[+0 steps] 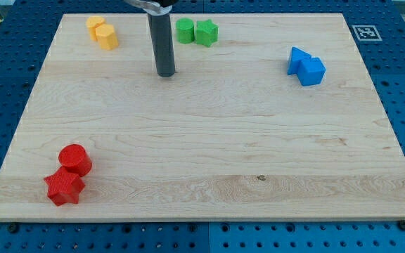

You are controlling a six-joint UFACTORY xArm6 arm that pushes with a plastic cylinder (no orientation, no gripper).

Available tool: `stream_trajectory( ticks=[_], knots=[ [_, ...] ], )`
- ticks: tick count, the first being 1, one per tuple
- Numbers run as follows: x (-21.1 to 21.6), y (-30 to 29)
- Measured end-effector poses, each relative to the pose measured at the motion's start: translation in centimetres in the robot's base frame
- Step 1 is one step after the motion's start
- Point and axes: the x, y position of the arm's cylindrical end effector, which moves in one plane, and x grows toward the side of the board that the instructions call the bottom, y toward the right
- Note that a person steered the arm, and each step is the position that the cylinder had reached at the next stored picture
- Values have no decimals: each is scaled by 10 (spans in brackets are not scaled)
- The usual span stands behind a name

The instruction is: Move the arm to the bottom left of the yellow hexagon

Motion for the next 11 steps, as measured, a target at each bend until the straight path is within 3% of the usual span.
stream_trajectory(
  ticks=[3, 7, 9, 11],
  knots=[
    [3, -22],
    [14, -101],
    [-18, -162],
    [-44, -172]
  ],
)
